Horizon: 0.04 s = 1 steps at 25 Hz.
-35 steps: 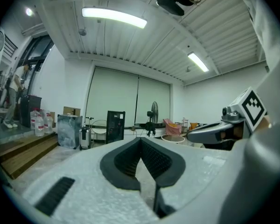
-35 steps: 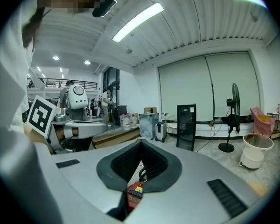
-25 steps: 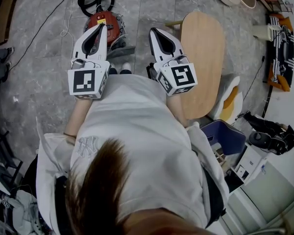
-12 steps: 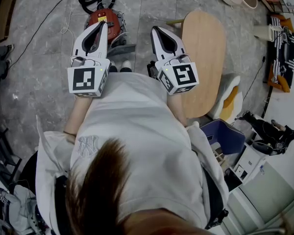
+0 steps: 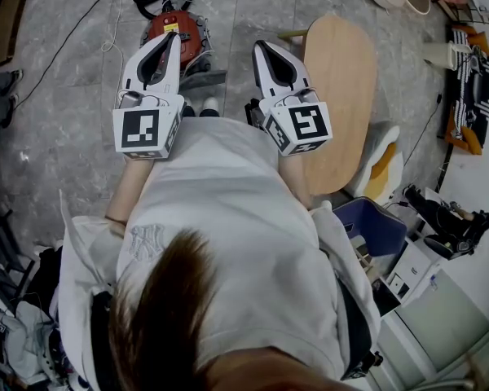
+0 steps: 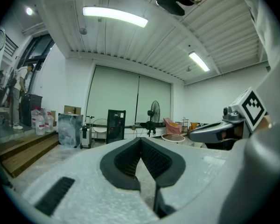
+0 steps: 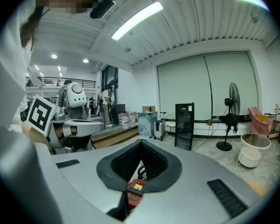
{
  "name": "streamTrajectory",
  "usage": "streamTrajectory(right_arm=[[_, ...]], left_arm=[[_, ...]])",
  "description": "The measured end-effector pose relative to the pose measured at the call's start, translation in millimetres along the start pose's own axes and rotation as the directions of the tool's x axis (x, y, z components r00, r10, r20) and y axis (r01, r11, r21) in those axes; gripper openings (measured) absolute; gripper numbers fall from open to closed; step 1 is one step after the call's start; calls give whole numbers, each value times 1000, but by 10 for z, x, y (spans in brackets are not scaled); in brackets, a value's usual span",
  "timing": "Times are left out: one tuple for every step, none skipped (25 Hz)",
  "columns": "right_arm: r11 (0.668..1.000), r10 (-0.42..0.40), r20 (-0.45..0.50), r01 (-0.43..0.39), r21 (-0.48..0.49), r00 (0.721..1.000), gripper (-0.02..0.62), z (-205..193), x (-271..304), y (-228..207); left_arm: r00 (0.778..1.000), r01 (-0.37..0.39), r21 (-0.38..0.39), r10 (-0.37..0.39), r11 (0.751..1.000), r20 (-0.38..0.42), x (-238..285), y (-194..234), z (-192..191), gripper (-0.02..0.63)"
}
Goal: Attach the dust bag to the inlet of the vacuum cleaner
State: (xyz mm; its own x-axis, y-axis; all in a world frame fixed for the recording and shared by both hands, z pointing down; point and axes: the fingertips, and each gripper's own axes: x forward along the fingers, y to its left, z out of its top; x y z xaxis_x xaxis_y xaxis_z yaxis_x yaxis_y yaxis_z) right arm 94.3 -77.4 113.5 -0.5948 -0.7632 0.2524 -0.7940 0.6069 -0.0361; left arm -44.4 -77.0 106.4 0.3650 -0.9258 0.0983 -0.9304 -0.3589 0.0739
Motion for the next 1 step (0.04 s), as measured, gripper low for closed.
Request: streamTrajectory(right_arm=[[1000,0,0,0,0,1000,2,-6,0,2]], left_arm=[[1000,0,0,0,1000,1,-2,0,-4,17]])
